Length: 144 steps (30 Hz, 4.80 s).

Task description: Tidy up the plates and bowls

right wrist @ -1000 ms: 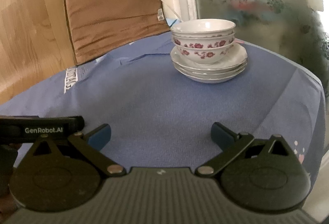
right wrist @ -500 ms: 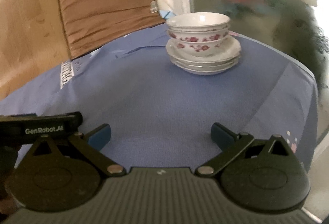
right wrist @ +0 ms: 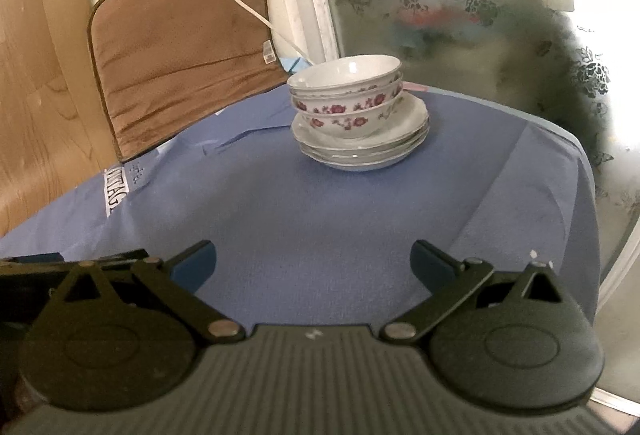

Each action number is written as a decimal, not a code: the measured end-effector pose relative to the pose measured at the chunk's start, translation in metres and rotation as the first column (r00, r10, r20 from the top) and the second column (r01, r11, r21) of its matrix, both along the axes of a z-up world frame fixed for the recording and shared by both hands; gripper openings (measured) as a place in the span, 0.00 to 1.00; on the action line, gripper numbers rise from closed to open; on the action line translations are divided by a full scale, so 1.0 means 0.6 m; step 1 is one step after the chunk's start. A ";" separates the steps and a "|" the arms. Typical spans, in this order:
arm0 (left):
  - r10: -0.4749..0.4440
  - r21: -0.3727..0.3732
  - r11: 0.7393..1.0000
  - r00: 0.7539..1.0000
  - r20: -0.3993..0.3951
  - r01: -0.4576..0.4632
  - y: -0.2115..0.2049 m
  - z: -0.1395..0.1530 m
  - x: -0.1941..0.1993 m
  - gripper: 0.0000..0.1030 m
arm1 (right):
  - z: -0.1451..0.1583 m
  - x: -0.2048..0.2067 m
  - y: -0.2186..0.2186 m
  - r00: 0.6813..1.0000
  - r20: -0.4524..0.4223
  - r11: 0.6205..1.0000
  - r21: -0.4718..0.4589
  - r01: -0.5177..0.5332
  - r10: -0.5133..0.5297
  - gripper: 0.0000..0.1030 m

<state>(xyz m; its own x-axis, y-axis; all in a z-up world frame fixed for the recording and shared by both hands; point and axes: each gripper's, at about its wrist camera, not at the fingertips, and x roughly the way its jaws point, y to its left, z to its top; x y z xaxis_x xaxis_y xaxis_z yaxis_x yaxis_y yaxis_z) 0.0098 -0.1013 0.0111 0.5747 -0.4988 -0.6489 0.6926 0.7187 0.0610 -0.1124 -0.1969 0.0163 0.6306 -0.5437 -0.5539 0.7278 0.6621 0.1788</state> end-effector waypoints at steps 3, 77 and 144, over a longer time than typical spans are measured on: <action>-0.006 0.006 1.000 1.000 0.001 0.006 -0.001 -0.001 0.000 1.00 | 0.000 -0.001 -0.001 1.000 0.001 1.000 0.006 0.004 -0.005 1.00; -0.055 0.068 0.996 0.997 0.049 0.051 -0.006 -0.003 -0.018 1.00 | 0.000 -0.005 0.004 0.999 0.027 0.999 0.009 0.034 -0.034 1.00; -0.161 0.090 0.983 0.987 0.017 0.159 -0.013 -0.004 -0.033 1.00 | 0.005 -0.010 0.022 0.997 0.045 0.998 -0.004 0.066 -0.066 1.00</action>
